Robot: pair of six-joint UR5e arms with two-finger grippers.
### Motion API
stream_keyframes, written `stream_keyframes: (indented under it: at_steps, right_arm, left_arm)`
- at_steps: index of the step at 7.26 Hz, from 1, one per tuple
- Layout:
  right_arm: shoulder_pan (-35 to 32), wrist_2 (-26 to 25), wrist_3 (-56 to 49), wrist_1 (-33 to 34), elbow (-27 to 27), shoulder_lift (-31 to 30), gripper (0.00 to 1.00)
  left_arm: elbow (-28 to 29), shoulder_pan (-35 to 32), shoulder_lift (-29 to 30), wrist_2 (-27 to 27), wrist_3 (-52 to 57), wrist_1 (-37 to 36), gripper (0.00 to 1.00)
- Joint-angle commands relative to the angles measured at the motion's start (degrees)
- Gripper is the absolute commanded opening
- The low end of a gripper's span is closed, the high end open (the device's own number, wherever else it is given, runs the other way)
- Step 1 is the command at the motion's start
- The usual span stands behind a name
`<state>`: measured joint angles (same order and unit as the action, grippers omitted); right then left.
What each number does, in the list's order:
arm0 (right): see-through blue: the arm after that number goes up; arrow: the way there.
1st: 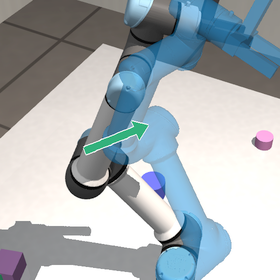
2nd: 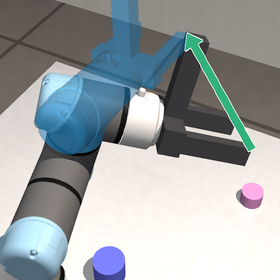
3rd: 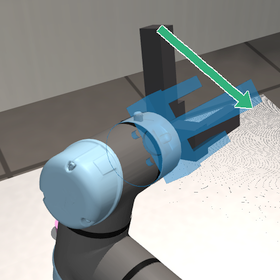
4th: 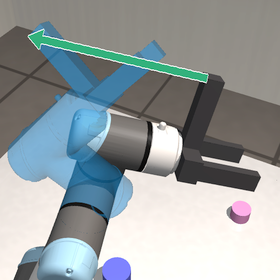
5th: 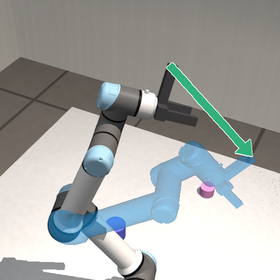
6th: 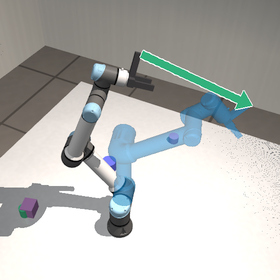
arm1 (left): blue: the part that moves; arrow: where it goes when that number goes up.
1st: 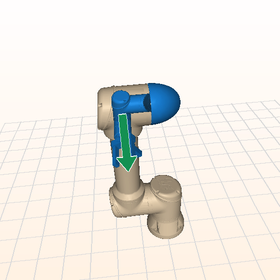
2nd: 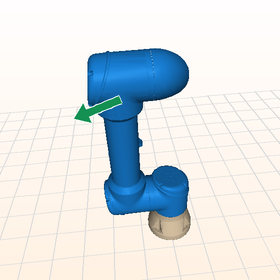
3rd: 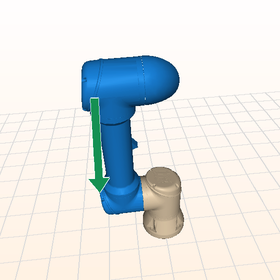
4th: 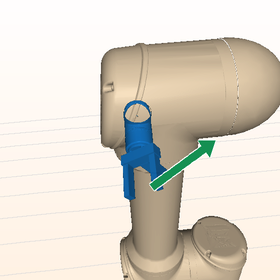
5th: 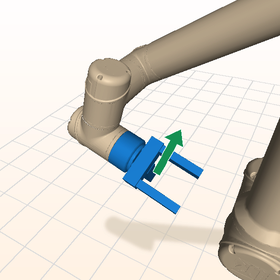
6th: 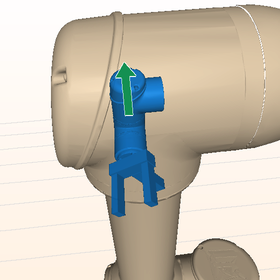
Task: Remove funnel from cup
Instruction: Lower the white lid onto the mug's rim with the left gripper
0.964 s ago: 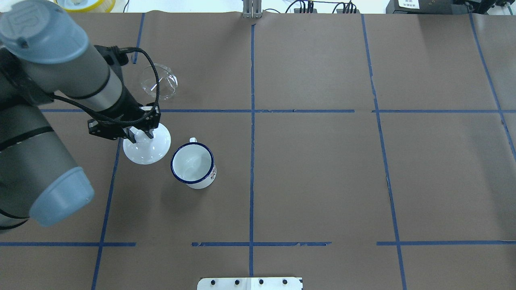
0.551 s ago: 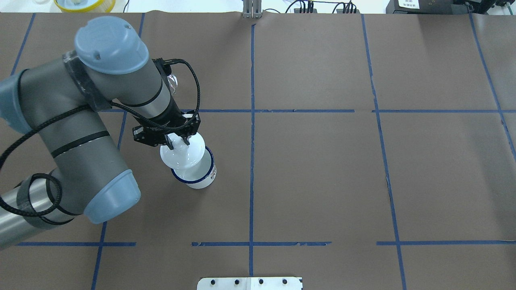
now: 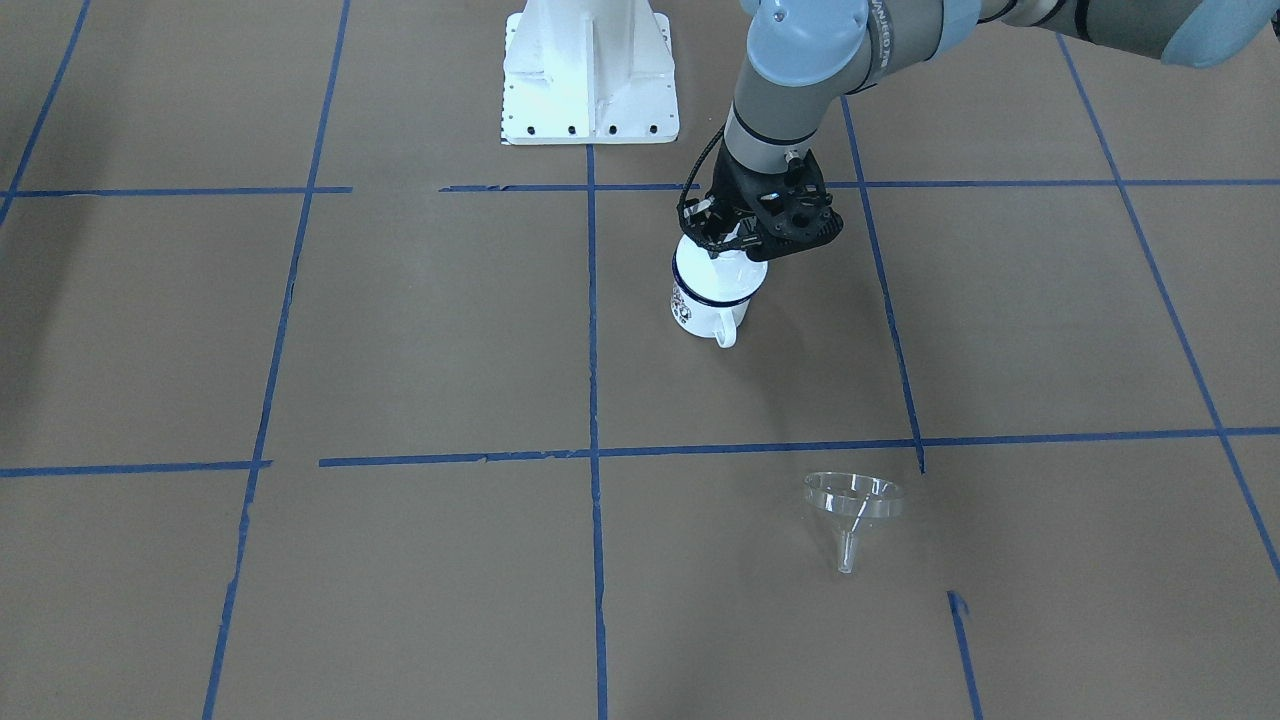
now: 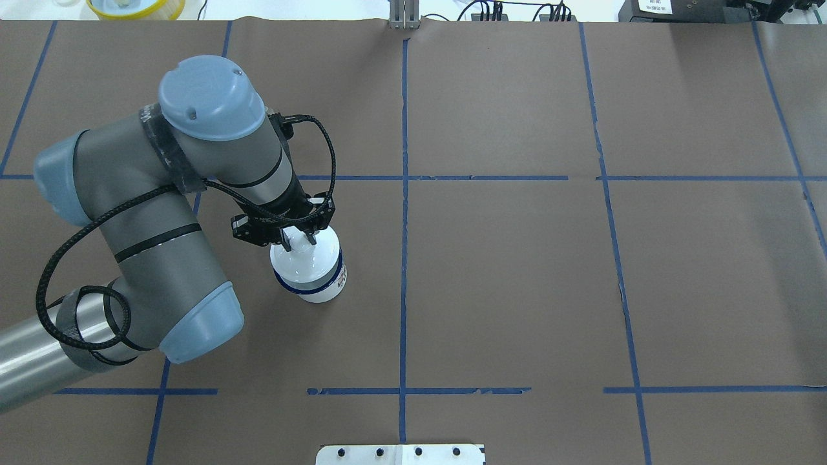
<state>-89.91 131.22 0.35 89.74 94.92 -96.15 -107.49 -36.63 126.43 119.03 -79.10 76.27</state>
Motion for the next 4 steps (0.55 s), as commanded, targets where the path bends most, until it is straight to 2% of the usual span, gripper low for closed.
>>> stream_keyframes:
  at_steps: [1,4]
  right_arm:
    - [0.0,0.0,0.0,0.0,0.0,0.0,1.0]
    - [0.0,0.0,0.0,0.0,0.0,0.0,1.0]
  left_arm:
    - [0.1,0.2,0.0,0.2,0.0,0.0,0.0]
    - [0.2,0.5,-0.1,0.2,0.0,0.0,0.0]
